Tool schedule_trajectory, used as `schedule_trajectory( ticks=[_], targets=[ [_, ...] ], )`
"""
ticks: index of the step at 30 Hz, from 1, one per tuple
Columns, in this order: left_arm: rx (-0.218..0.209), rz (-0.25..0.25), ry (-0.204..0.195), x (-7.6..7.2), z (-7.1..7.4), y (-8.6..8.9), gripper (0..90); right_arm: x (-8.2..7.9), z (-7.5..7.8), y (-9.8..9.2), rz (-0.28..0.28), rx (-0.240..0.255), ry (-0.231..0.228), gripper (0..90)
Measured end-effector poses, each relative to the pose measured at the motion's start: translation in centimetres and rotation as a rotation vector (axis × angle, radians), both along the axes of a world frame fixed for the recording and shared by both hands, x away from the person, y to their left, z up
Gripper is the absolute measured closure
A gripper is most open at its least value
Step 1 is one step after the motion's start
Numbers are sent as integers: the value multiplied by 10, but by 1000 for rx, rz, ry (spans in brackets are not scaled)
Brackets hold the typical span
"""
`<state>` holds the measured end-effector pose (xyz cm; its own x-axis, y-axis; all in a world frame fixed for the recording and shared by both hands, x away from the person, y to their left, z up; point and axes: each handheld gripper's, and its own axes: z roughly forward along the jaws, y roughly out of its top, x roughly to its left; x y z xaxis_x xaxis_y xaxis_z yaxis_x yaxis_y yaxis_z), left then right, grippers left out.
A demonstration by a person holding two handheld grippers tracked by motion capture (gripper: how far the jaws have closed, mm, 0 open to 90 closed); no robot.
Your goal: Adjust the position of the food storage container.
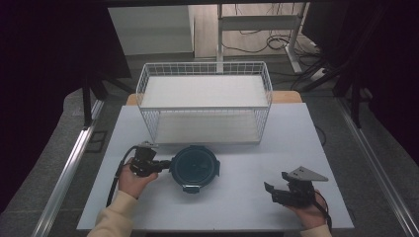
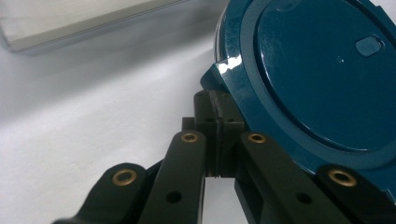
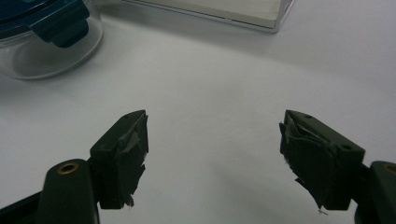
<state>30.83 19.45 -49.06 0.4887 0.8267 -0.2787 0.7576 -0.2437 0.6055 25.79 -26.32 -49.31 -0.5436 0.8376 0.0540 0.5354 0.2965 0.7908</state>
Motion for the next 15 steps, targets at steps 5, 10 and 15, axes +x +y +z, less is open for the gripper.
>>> schedule_trajectory(
  ticks=[5,10,15],
  targets=[
    [-16,-18,7,0,0,-7,900,0,0,0,1,-5,1,233],
    [-21,-44,12,0,1,-19,900,0,1,-1,-9,-1,1,233],
    [-29,-66,16,-1,2,-28,900,0,1,-1,-7,-3,-1,233]
  ],
)
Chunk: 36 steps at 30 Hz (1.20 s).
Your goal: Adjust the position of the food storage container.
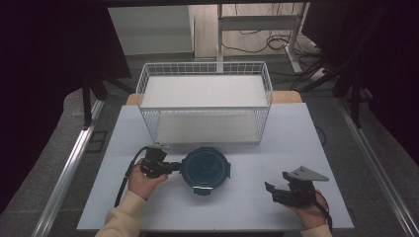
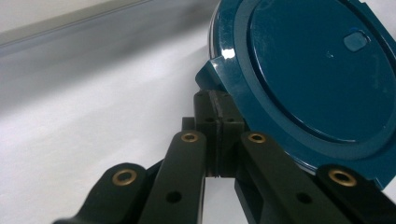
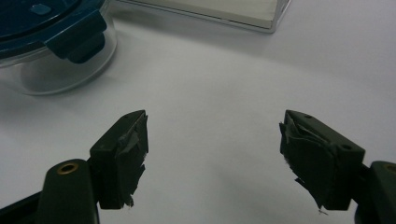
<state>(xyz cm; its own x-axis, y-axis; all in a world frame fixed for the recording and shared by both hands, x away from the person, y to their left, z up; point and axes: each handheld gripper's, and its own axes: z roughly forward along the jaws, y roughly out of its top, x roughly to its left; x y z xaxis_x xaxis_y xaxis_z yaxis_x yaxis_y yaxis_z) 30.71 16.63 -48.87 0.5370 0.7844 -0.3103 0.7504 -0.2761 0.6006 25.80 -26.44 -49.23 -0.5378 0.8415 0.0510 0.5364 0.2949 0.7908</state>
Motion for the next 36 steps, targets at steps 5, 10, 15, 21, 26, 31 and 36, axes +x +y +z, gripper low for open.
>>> schedule_trajectory(
  ticks=[5,10,15,21,26,31,36],
  targets=[
    [-38,-22,13,-4,0,-6,900,0,2,-3,-11,11,-6,232],
    [-51,-31,22,-7,0,-9,900,0,3,-3,-14,17,-12,232],
    [-57,-56,20,-10,-1,-15,900,0,3,-3,-13,16,-11,232],
    [-54,-58,-2,-7,-2,-13,900,0,4,-4,-13,24,-16,232],
    [-32,-13,-49,-14,5,1,866,-2,7,-4,-8,33,-28,234],
    [-96,44,-98,-38,13,19,762,-2,8,-5,-4,45,-32,234],
    [-89,93,-116,-56,9,34,380,-4,9,-3,11,50,-47,233]
  ],
)
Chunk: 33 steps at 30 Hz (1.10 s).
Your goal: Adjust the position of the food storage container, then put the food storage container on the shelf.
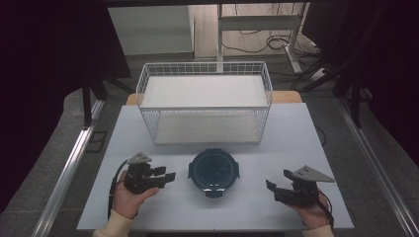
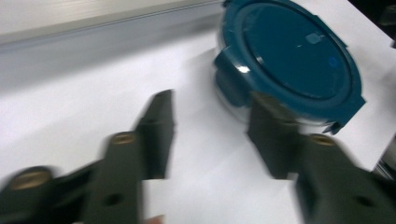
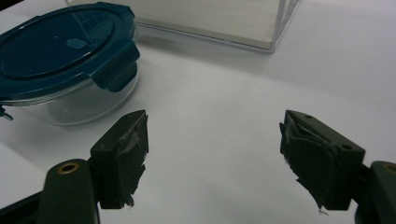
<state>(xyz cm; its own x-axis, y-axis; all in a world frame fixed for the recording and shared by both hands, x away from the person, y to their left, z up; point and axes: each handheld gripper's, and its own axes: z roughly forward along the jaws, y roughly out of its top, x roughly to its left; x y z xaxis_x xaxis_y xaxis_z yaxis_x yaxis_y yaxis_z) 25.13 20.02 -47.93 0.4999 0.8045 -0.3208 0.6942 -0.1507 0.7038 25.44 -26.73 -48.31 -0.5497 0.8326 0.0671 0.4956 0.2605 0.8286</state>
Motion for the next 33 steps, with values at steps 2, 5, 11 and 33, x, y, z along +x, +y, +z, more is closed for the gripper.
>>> schedule_trajectory(
  ticks=[2,5,11,33],
  targets=[
    [-10,47,-27,-5,2,10,329,0,0,2,16,-3,-8,232],
    [-18,51,-46,-9,4,15,296,-1,0,2,26,-5,-11,232],
    [-8,35,-42,-8,1,12,277,-1,0,3,35,-4,-19,232],
    [-61,1,1,-6,3,-4,162,-1,11,20,62,101,92,155]
  ],
)
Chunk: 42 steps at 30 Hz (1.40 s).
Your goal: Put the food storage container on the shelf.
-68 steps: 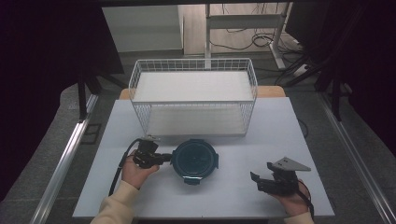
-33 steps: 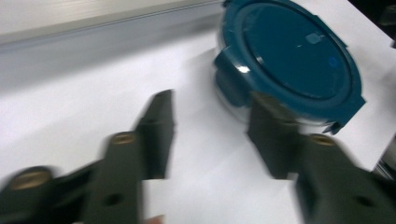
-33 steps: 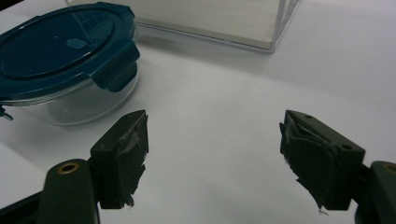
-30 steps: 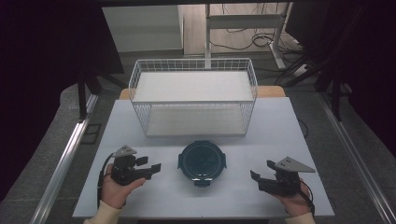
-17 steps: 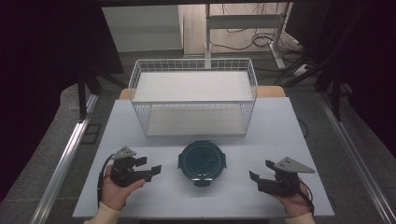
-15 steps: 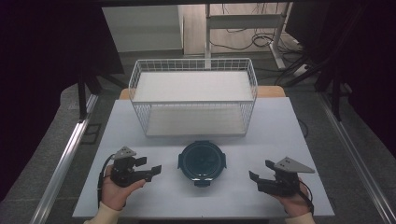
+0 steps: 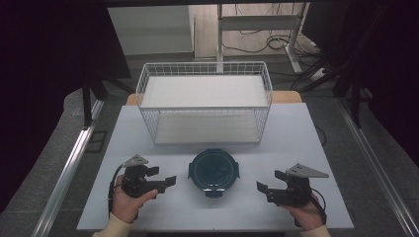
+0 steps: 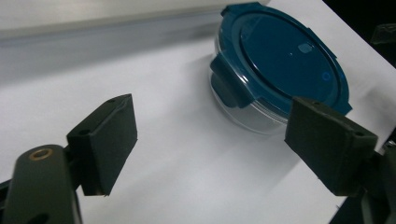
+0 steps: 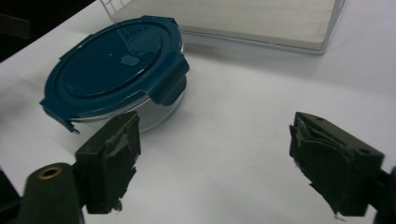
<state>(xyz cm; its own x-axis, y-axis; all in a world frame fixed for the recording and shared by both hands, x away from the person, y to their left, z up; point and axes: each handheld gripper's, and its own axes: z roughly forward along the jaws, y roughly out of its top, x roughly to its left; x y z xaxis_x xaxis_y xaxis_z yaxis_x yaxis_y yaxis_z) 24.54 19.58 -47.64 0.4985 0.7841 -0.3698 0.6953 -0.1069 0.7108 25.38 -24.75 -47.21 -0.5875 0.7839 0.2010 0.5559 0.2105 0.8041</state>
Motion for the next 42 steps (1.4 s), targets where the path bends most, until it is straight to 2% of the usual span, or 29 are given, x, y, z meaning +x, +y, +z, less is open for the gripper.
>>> schedule_trajectory(
  ticks=[8,12,13,14,17,19,21,23,24,27,28,31,34,36,38,39,42],
  targets=[
    [-26,-16,12,6,8,-6,148,2,12,12,25,40,35,131],
    [-75,-10,40,22,14,-8,137,15,18,40,72,56,67,99],
    [-75,-10,40,22,14,-8,136,15,18,40,72,56,67,99],
    [-90,-7,48,27,15,-9,135,23,19,52,84,61,85,93],
    [-96,-3,51,31,15,-10,136,29,19,59,85,63,98,90],
    [-112,-11,63,34,10,-14,135,37,19,66,73,79,124,89],
    [-125,-12,70,35,7,-15,136,40,19,68,72,85,129,88],
    [-138,-22,94,38,1,-18,136,44,17,71,77,102,144,81],
    [-123,-28,99,40,-2,-21,134,46,12,72,78,102,167,75],
    [-137,-38,105,43,-3,-24,134,48,6,71,74,89,179,74],
    [-157,-47,117,46,-5,-27,134,50,1,67,64,106,199,74],
    [-153,-61,125,48,-8,-29,134,54,-4,66,56,138,231,74],
    [-152,-68,139,49,-12,-31,135,56,-8,68,55,142,249,73],
    [-185,-61,151,49,-14,-31,147,58,-11,71,55,142,263,73],
    [-234,-59,190,52,-22,-31,147,59,-12,73,55,143,271,73],
    [-215,-54,197,53,-26,-33,148,61,-15,76,58,146,286,73],
    [-221,-63,203,54,-27,-35,151,62,-19,78,60,156,305,74]
  ],
)
